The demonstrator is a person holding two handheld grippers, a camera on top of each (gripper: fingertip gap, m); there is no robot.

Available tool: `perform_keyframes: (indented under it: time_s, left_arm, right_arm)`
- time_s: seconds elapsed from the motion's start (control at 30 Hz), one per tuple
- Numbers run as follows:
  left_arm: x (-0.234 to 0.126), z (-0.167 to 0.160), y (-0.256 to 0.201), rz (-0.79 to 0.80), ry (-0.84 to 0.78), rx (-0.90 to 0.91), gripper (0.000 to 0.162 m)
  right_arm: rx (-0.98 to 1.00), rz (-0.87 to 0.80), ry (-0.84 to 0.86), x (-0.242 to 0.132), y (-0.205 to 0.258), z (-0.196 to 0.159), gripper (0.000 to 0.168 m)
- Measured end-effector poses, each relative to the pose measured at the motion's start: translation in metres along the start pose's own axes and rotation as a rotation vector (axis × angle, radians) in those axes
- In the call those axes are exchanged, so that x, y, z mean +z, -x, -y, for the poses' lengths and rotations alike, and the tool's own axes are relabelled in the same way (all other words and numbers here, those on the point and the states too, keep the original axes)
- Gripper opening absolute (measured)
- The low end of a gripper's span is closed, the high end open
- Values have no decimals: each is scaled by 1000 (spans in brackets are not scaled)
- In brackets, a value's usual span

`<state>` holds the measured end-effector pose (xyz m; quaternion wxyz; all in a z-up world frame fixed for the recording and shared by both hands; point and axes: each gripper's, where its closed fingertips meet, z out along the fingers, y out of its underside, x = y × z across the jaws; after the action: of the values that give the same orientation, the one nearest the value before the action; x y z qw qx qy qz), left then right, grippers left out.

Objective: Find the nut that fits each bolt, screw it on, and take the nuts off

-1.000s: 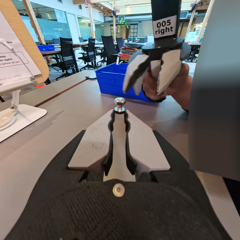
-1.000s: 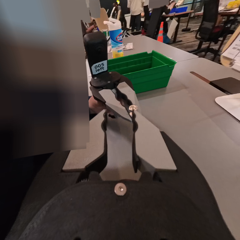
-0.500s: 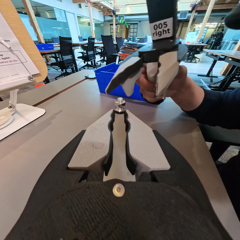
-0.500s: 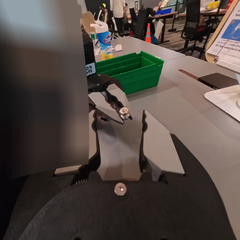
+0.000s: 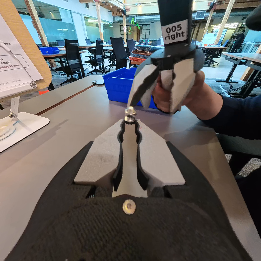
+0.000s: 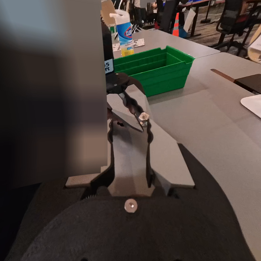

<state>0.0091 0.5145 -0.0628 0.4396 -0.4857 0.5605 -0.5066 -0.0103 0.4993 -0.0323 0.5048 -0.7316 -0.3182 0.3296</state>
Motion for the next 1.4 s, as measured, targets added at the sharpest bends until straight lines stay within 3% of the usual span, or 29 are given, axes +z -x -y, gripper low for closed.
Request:
perform_keyframes:
  time_s: [0.1, 0.17, 0.2, 0.27, 0.33, 0.37, 0.4, 0.43, 0.47, 0.5, 0.63, 0.87, 1.0, 1.1, 1.17, 1.23, 1.3, 1.4]
  left_arm:
    - [-3, 3, 4, 8, -17, -16, 12]
    - [-3, 4, 4, 7, -22, -18, 12]
    - [-3, 3, 3, 6, -20, -14, 12]
    - [-1, 2, 1, 2, -14, -8, 12]
    - [0, 1, 0, 1, -8, -6, 12]
    - [0, 1, 1, 2, -6, -6, 12]
    - [0, 0, 1, 5, -6, -7, 12]
    - [-1, 0, 2, 8, -7, -10, 12]
    - [-1, 0, 3, 9, -7, -14, 12]
    - [-2, 0, 3, 7, -7, -17, 12]
    - [1, -3, 1, 16, 22, 17, 12]
    - [7, -14, -2, 35, 78, 62, 12]
    - [8, -10, -3, 4, 44, -17, 14]
    - [8, -13, 2, 7, 42, -64, 27]
    - [9, -19, 4, 15, 78, -68, 27]
    - [11, -21, 2, 12, 91, -60, 28]
    - [12, -20, -1, 10, 97, -36, 27]
    - [13, -20, -3, 19, 108, 0, 25]
  right_arm:
    - [-44, 148, -7, -7, 24, 1, 0]
    - [-20, 128, -64, -13, 17, 11, 12]
    - [-8, 65, -77, -13, 5, 13, 26]
    - [8, -60, -75, -10, -18, 13, 36]
    - [16, -55, -57, -5, -17, 9, 47]
    - [18, -31, -36, -2, -13, 6, 45]
    - [12, 15, -11, -1, -3, 1, 31]
    - [-4, 102, 12, 0, 11, -2, 5]
    - [-11, 162, 11, 0, 20, -1, 0]
    - [-6, 156, -4, -1, 18, 3, 0]
    - [5, -115, -39, -3, -26, 8, 36]
    - [-52, -172, 81, 15, -26, -13, 9]
    - [18, -232, 14, 8, -34, -9, 7]
    - [-29, -428, -69, -45, -47, 16, 7]
    - [-94, -660, -97, -124, -61, 39, 7]
    - [-62, -899, 0, -211, -86, 33, 7]
    - [115, -1048, 194, -277, -119, -15, 8]
    - [361, -1104, 443, -322, -159, -112, 8]
